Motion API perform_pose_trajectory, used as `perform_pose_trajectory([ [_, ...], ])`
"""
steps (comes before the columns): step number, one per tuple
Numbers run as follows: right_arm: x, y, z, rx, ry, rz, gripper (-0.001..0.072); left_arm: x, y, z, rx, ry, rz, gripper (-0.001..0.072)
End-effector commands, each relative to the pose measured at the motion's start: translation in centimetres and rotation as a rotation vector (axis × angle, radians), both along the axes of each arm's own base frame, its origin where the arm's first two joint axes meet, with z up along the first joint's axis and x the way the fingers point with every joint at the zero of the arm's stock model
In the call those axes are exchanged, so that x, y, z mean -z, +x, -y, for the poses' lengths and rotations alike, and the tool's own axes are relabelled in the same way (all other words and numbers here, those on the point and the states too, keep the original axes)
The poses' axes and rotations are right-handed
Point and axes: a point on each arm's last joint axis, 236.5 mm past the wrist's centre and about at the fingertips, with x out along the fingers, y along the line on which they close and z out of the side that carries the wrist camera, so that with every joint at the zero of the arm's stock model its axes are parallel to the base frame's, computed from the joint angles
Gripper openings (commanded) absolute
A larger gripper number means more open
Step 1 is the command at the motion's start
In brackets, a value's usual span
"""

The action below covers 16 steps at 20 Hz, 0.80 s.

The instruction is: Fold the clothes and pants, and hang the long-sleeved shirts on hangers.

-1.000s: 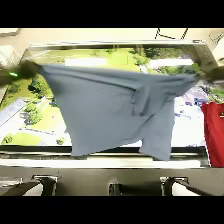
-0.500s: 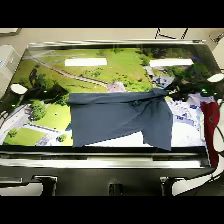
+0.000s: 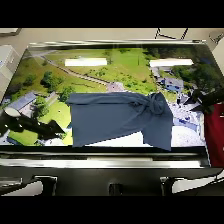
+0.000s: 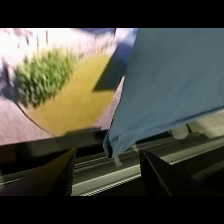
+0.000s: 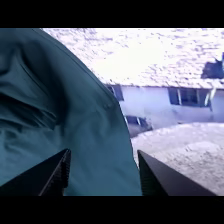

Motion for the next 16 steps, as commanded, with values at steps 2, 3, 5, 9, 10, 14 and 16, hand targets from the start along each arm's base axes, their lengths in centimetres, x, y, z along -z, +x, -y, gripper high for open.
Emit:
perform_pose_trajectory([
  [2, 0.3, -1.4, -1.0, -0.057, -0.014, -0.068, 0.0499, 3.3, -3.7, 4.6, -0.021, -0.07, -0.017, 0.0425],
  [3, 0.3, -1.3, -1.4, -0.071, -0.014, -0.066, 0.0499, 3.7, -3.9, 5.0, -0.009, -0.058, -0.013, 0.0425],
  [5, 0.4, -1.1, -1.5, -0.082, -0.025, -0.058, 0.05, 3.9, -3.1, 5.6, -0.028, -0.048, 0.008, 0.0422],
  [9, 0.6, -0.7, -1.4, -0.076, -0.031, -0.046, 0.0498, 4.2, -1.0, 6.4, -0.097, -0.028, 0.06, 0.0147],
  [10, 1.1, -0.8, -1.4, -0.071, -0.032, -0.049, 0.0498, 4.2, -1.1, 6.4, -0.09, -0.028, 0.063, 0.002],
  [14, 5.2, -2.0, -2.3, -0.074, -0.005, -0.07, 0.0496, 3.9, -0.8, 6.3, -0.083, -0.026, 0.085, 0.0022],
  [16, 6.3, -1.2, -2.8, -0.085, 0.012, -0.025, 0.0496, 3.5, -0.7, 6.2, -0.081, -0.025, 0.103, 0.0022],
])
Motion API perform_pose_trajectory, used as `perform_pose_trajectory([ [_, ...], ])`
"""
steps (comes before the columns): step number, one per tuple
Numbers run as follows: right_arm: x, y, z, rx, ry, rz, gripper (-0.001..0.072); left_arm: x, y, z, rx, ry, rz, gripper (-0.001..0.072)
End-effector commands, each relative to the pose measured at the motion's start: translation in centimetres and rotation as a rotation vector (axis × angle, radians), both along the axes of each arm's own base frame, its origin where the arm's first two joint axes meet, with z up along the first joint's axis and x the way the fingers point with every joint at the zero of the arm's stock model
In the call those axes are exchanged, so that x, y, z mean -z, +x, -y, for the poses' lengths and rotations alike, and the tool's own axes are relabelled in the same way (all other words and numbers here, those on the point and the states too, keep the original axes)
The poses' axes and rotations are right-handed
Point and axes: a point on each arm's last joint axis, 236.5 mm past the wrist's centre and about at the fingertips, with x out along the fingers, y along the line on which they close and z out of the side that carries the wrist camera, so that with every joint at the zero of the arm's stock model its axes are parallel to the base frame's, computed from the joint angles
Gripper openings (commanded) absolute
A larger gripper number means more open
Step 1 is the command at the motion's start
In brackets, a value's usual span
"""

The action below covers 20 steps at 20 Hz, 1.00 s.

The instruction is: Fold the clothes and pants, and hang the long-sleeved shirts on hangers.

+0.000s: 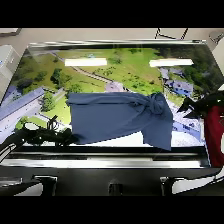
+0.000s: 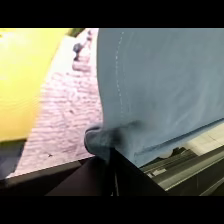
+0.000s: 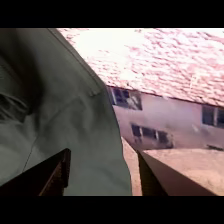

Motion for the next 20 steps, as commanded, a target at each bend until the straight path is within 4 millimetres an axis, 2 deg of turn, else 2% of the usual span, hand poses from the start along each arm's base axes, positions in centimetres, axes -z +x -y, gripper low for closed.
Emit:
perform_pose_trajectory([
  [1, 2.3, 1.1, -0.6, -0.001, 0.022, 0.061, 0.0495, -0.6, 0.4, 0.1, 0.0, 0.001, 0.03, 0.0022],
  [3, 3.2, 1.9, -1.0, 0.016, 0.049, 0.076, 0.0495, -1.0, 0.4, 0.1, 0.003, -0.001, 0.041, 0.0022],
  [6, 4.0, 3.2, -2.9, 0.047, 0.154, 0.099, 0.0494, -1.1, 0.3, 0.2, 0.005, -0.004, 0.041, 0.0022],
  [9, 4.6, 3.7, -3.2, 0.076, 0.177, 0.095, 0.0472, -1.3, 0.4, 0.2, 0.003, -0.006, 0.047, 0.0022],
  [11, 4.8, 3.7, -3.1, 0.101, 0.177, 0.085, 0.0363, -1.6, 0.5, 0.2, 0.003, -0.005, 0.059, 0.0022],
  [12, 4.8, 3.7, -3.4, 0.099, 0.178, 0.08, 0.0281, -1.7, 0.6, 0.2, 0.003, -0.004, 0.063, 0.0022],
  [13, 4.7, 3.5, -4.1, 0.081, 0.19, 0.069, 0.0134, -1.8, 0.6, 0.2, 0.003, -0.003, 0.068, 0.0022],
  [14, 4.4, 3.1, -5.1, 0.041, 0.208, 0.059, 0.0043, -2.0, 0.9, 0.1, 0.002, -0.003, 0.076, 0.0022],
  [15, 3.7, 2.9, -6.1, -0.027, 0.224, 0.071, 0.0041, -2.6, 1.4, 0.0, 0.008, -0.003, 0.1, 0.0021],
  [16, 2.5, 3.1, -6.6, -0.07, 0.22, 0.097, 0.0041, -3.9, 2.7, -0.4, 0.012, 0.001, 0.154, 0.002],
  [17, 0.3, 4.0, -6.4, -0.096, 0.197, 0.155, 0.004, -6.0, 4.8, -1.2, -0.004, 0.011, 0.231, 0.0019],
  [18, -2.7, 5.4, -5.9, -0.105, 0.16, 0.238, 0.004, -9.4, 7.6, -2.5, -0.028, 0.034, 0.344, 0.0019],
  [19, -6.7, 7.0, -5.0, -0.107, 0.107, 0.35, 0.004, -13.7, 10.4, -4.1, -0.051, 0.069, 0.478, 0.0019],
  [20, -12.3, 8.7, -4.0, -0.111, 0.034, 0.498, 0.004, -19.9, 13.2, -5.9, -0.083, 0.11, 0.647, 0.0019],
])
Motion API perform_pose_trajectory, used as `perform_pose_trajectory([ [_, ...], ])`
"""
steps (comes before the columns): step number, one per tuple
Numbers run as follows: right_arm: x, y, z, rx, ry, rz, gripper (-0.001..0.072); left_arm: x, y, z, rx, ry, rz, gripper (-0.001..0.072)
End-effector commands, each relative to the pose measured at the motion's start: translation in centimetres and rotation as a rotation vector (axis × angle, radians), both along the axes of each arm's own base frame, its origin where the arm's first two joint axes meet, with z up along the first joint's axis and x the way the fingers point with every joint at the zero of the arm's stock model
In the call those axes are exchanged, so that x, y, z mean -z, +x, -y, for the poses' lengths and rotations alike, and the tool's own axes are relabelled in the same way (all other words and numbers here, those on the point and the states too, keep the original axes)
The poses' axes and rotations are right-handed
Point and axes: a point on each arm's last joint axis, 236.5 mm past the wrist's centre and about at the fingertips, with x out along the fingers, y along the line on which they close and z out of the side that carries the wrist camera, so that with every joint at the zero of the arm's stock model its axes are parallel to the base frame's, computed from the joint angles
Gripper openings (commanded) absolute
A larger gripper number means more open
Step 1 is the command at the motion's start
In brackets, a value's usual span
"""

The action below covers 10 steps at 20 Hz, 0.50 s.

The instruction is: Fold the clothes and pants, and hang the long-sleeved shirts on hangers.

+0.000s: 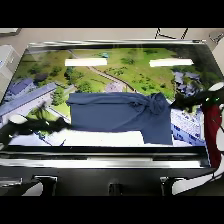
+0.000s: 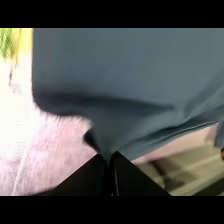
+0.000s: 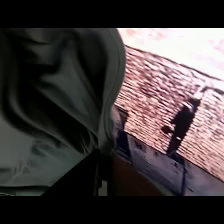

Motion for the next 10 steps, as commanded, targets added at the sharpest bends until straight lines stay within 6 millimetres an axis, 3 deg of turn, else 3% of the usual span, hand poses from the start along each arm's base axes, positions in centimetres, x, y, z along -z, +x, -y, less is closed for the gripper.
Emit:
perform_pose_trajectory([
  [1, -15.4, 3.8, 1.3, 0.001, -0.157, 0.403, 0.004, -17.0, 7.1, -5.1, -0.097, 0.113, 0.468, 0.002],
  [3, -30.8, 3.3, 1.5, 0.021, -0.335, 0.799, 0.0041, -33.0, 7.6, -8.5, -0.187, 0.227, 0.847, 0.0021],
  [4, -37.6, 1.5, 1.4, 0.05, -0.424, 0.971, 0.0041, -40.6, 6.1, -9.5, -0.227, 0.297, 1.029, 0.0021],
  [5, -43.8, -1.4, 1.0, 0.086, -0.509, 1.121, 0.0041, -46.7, 3.8, -9.9, -0.246, 0.368, 1.182, 0.0021],
  [7, -51.1, -7.8, -0.6, 0.142, -0.605, 1.303, 0.0041, -53.7, -0.7, -8.9, -0.259, 0.442, 1.363, 0.0021],
  [10, -56.0, -15.6, -3.1, 0.183, -0.666, 1.438, 0.0041, -58.6, -6.0, -6.7, -0.267, 0.481, 1.52, 0.0022],
])
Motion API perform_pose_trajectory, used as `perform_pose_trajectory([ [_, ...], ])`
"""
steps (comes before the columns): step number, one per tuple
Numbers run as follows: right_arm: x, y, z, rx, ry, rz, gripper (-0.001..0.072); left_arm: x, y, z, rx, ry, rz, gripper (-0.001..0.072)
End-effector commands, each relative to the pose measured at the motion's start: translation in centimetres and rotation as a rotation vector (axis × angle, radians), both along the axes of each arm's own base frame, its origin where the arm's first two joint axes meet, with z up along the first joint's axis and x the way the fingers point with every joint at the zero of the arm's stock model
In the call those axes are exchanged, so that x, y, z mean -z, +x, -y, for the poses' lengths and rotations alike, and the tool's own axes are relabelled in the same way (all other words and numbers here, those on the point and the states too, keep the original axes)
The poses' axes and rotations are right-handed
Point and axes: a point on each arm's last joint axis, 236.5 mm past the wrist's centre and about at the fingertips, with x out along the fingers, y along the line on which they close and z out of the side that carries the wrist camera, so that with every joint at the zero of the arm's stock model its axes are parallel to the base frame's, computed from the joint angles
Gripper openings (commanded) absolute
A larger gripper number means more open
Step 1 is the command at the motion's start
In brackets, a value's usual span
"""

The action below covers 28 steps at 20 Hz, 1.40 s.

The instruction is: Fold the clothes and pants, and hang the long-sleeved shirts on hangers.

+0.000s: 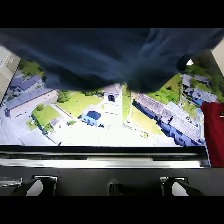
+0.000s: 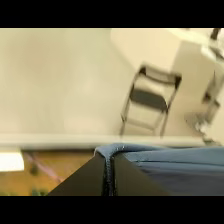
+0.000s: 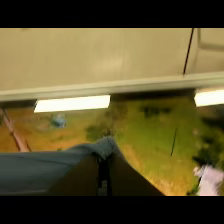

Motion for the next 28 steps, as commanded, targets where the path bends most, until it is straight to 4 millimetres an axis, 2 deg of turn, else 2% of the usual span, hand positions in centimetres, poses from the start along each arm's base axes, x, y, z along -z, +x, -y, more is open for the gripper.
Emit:
perform_pose_trajectory([
  [1, -8.8, -10.4, -2.9, 0.065, -0.094, 0.273, 0.0041, -8.5, -7.8, 2.2, -0.049, 0.089, 0.262, 0.0021],
  [4, -11.8, -14.9, -3.3, 0.124, -0.134, 0.396, 0.0042, -10.7, -10.8, 3.0, -0.066, 0.095, 0.353, 0.0021],
  [6, -13.4, -16.8, -2.9, 0.171, -0.108, 0.465, 0.0042, -11.2, -11.5, 3.1, -0.07, 0.072, 0.363, 0.0021],
  [8, -13.7, -16.9, -2.3, 0.194, -0.09, 0.478, 0.0042, -10.5, -10.8, 2.1, -0.108, 0.076, 0.327, 0.0021],
  [9, -12.9, -16.0, -1.8, 0.201, -0.092, 0.441, 0.0042, -9.2, -9.5, 1.1, -0.135, 0.08, 0.266, 0.0021],
  [10, -11.2, -14.2, -1.2, 0.2, -0.079, 0.368, 0.0041, -7.2, -7.7, 0.3, -0.144, 0.075, 0.181, 0.0021],
  [11, -8.8, -11.9, -0.5, 0.191, -0.054, 0.264, 0.0041, -4.1, -5.4, -0.4, -0.129, 0.069, 0.058, 0.0021],
  [12, -4.8, -8.8, 0.4, 0.176, -0.019, 0.106, 0.0041, -0.4, -3.0, -0.9, -0.097, 0.049, -0.08, 0.0021],
  [13, 0.1, -5.8, 1.0, 0.146, 0.013, -0.079, 0.0041, 4.0, -0.5, -1.1, -0.051, 0.03, -0.231, 0.002],
  [15, 12.3, -0.9, 1.8, 0.058, 0.106, -0.506, 0.0039, 14.7, 4.6, -0.6, 0.058, -0.022, -0.542, 0.0021],
  [16, 18.4, 1.0, 1.4, 0.006, 0.149, -0.702, 0.0039, 19.9, 6.7, 0.1, 0.11, -0.045, -0.668, 0.0021],
  [17, 23.7, 2.3, 0.9, -0.026, 0.161, -0.856, 0.0039, 25.9, 8.3, 1.1, 0.16, -0.067, -0.802, 0.0021],
  [19, 33.5, 5.0, -1.7, -0.088, 0.164, -1.075, 0.0039, 36.9, 10.2, 3.0, 0.208, -0.127, -1.03, 0.0021],
  [20, 38.0, 6.3, -2.5, -0.073, 0.174, -1.147, 0.0039, 41.5, 11.0, 3.4, 0.199, -0.16, -1.108, 0.0021],
  [21, 41.6, 7.7, -2.9, -0.028, 0.213, -1.193, 0.004, 45.6, 11.8, 3.4, 0.176, -0.198, -1.174, 0.0021],
  [22, 44.7, 9.4, -3.5, 0.006, 0.277, -1.216, 0.004, 48.6, 12.8, 3.1, 0.148, -0.238, -1.219, 0.0021],
  [23, 46.6, 11.3, -4.2, 0.018, 0.349, -1.198, 0.004, 50.7, 14.1, 3.0, 0.131, -0.288, -1.238, 0.0021],
  [24, 47.7, 13.6, -4.8, 0.016, 0.428, -1.14, 0.004, 52.1, 15.5, 2.6, 0.113, -0.325, -1.236, 0.0022],
  [25, 47.9, 15.9, -4.9, 0.028, 0.474, -1.062, 0.004, 52.9, 17.2, 2.1, 0.096, -0.351, -1.218, 0.0021],
  [26, 47.4, 18.4, -3.9, 0.062, 0.481, -0.951, 0.004, 53.0, 18.7, 1.6, 0.077, -0.361, -1.189, 0.0021],
  [28, 45.0, 22.6, -1.6, 0.127, 0.478, -0.73, 0.004, 52.1, 22.0, 0.3, 0.033, -0.355, -1.094, 0.0021],
])
